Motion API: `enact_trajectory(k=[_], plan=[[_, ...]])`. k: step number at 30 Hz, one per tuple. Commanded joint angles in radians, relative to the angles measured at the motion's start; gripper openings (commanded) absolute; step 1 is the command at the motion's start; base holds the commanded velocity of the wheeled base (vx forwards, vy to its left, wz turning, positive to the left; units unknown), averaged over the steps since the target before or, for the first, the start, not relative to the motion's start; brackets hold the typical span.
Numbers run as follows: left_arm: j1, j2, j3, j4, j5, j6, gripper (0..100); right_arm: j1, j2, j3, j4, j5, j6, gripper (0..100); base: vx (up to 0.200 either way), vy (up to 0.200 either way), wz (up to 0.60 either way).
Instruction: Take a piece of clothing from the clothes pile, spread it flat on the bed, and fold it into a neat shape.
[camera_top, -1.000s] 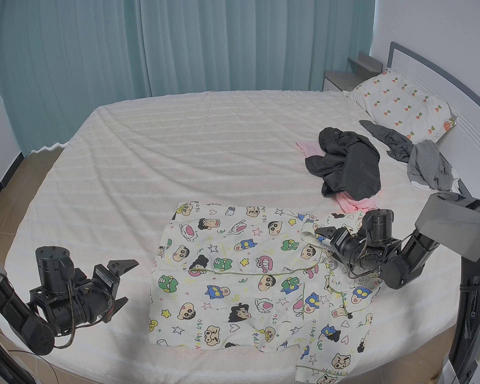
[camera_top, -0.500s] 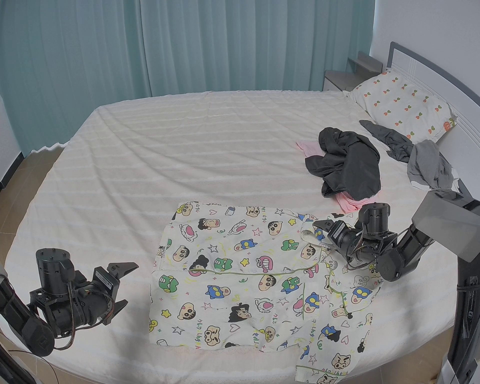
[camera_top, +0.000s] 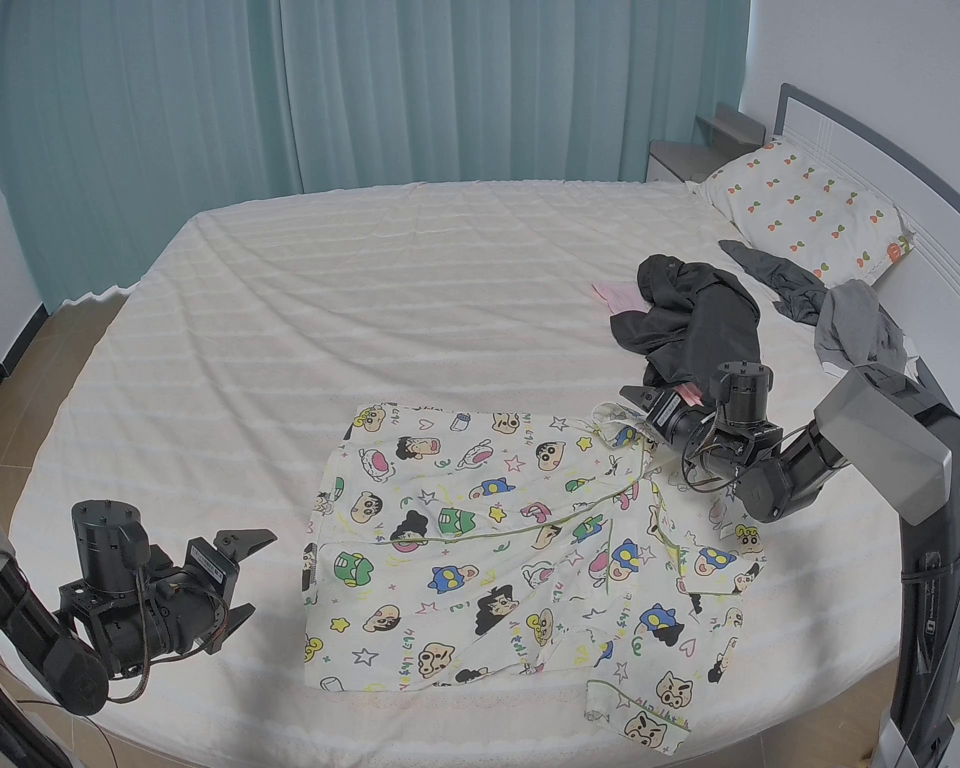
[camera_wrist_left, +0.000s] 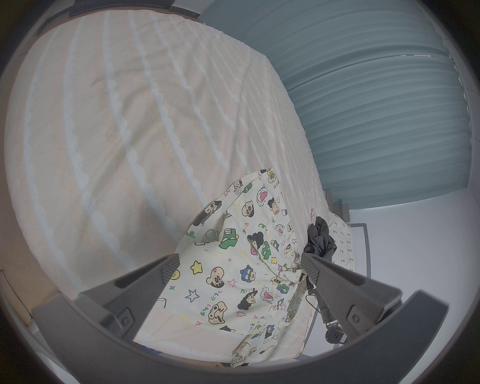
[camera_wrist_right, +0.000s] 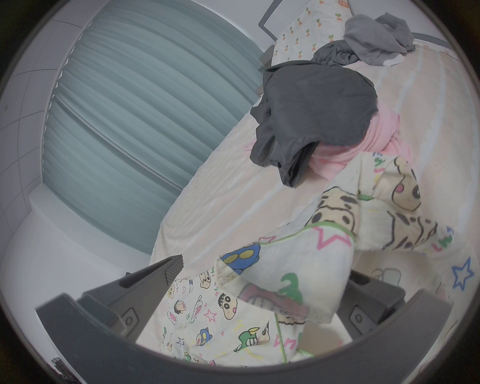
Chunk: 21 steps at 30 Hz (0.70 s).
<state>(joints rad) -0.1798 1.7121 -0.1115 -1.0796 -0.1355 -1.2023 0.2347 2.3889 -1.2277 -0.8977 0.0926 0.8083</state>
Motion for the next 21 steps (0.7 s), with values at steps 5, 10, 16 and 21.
enact_trajectory(k=[5,10,16,21], plan=[[0.000,0.004,0.003,0.000,0.001,0.000,100,-0.026,-0.031,0.050,0.002,0.013,-0.003,100,0.000,0.000,0.00],[0.000,0.006,0.003,0.000,0.001,-0.002,100,-0.031,-0.117,0.188,-0.006,0.056,-0.003,100,0.000,0.000,0.00],[0.000,0.006,0.003,0.000,-0.001,-0.002,100,-0.012,-0.191,0.286,-0.012,0.107,0.005,100,0.000,0.000,0.00],[0.000,0.004,0.003,0.000,0.001,-0.002,100,-0.009,-0.142,0.246,-0.014,0.102,0.005,100,0.000,0.000,0.00]])
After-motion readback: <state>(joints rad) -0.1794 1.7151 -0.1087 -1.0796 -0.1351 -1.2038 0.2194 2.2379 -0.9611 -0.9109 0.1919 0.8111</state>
